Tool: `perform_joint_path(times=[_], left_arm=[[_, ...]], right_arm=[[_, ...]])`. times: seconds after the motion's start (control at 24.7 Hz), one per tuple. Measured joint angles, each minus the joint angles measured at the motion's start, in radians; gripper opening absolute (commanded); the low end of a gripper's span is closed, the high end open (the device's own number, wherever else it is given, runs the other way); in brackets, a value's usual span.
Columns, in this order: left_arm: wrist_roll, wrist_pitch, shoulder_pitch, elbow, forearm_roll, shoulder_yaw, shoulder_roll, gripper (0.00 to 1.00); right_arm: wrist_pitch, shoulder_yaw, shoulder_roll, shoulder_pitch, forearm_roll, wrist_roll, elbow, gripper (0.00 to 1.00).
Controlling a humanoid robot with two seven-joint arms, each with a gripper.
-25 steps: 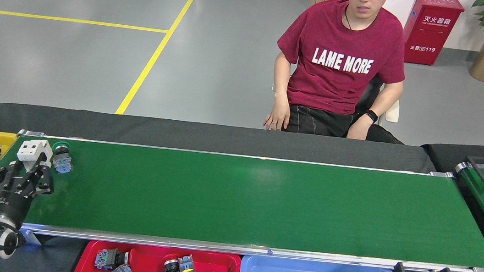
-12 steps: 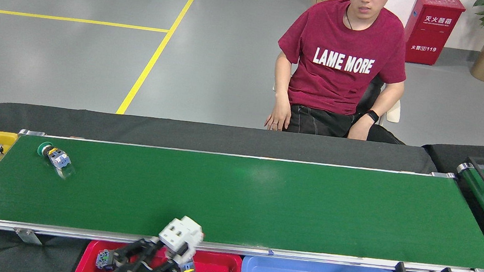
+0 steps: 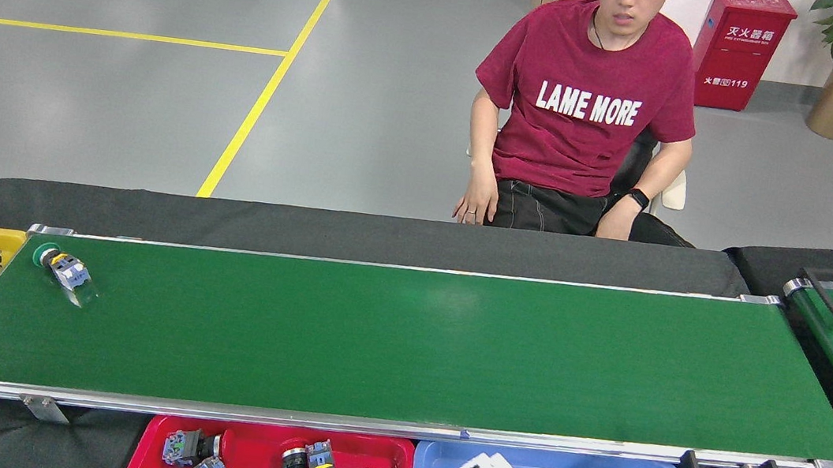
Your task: Pick switch part from conveyor to tray
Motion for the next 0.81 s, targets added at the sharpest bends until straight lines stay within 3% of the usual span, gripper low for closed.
perform_joint_path(times=[0.2,0.28,0.45,0.61,0.73,0.81], left_arm=[[-0.006,0.102,-0.009,0.001,0.002,-0.026,0.011,1.0],[0.004,0.112,0.008,-0.016,0.002,0.027,0.003,1.0],[0.087,0.111,0.083,-0.054,0.004,0.314,0.0,1.0],[0.137,0.037,0.173,-0.057,0.051,0.668,0.077,1.0],[0.146,-0.035,0.231,-0.055,0.105,0.847,0.079,1.0],[0.148,-0.063,0.242,-0.055,0.112,0.906,0.079,1.0]], right_arm=[[-0.001,0.001,0.0,0.0,0.0,0.0,-0.001,0.99],[-0.001,0.001,0.0,0.0,0.0,0.0,-0.001,0.99],[-0.001,0.001,0.0,0.0,0.0,0.0,-0.001,0.99],[-0.005,0.001,0.0,0.0,0.0,-0.003,-0.012,0.99],[-0.008,0.001,0.0,0.0,0.0,0.003,-0.016,0.99],[-0.011,0.001,0.0,0.0,0.0,0.004,-0.016,0.99]])
